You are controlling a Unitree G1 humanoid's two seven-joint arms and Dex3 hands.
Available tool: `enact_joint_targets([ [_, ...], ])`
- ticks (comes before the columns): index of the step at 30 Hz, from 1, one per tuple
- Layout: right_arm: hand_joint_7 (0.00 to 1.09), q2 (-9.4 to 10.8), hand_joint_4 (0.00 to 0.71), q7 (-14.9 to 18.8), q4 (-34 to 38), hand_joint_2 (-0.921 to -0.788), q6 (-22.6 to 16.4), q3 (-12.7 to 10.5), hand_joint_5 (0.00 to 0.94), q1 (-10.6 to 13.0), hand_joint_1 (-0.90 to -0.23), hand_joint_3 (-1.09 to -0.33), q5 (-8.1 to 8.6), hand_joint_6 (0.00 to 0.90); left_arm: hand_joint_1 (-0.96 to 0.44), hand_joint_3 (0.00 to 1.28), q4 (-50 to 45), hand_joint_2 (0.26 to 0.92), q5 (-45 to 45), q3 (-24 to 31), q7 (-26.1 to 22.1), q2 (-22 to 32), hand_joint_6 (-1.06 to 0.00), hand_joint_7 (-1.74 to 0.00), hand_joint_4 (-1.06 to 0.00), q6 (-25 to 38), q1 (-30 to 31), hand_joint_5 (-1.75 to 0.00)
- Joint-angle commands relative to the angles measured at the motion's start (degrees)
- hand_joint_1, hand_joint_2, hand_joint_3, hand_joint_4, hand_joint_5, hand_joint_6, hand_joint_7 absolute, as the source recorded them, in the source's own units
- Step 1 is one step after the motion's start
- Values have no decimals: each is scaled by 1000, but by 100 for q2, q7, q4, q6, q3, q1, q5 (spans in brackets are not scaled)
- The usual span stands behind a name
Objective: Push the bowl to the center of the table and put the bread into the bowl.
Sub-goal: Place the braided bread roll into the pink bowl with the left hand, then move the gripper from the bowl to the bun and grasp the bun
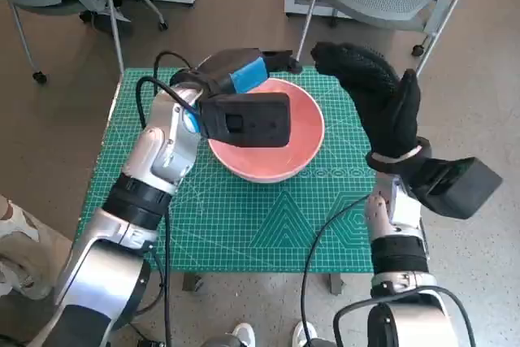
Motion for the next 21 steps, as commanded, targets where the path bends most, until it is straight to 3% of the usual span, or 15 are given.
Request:
enact_joint_targets([
  [1,305,15,87,-39,23,-921,52,7,0,31,-660,-887,-24,-1,-420,26,-269,753,32,-40,46,162,-162,-96,-4,-104,-4,-2],
  [11,304,33,87,-77,13,-921,42,26,0,22,-659,-888,-70,-1,-445,14,-953,760,-54,172,11,571,-166,-73,0,-234,348,0],
  [21,310,17,87,-82,-8,-921,54,41,0,29,-661,-887,-78,-1,-466,10,-2356,762,-333,858,-267,1336,-159,-59,1,-30,1210,1],
])
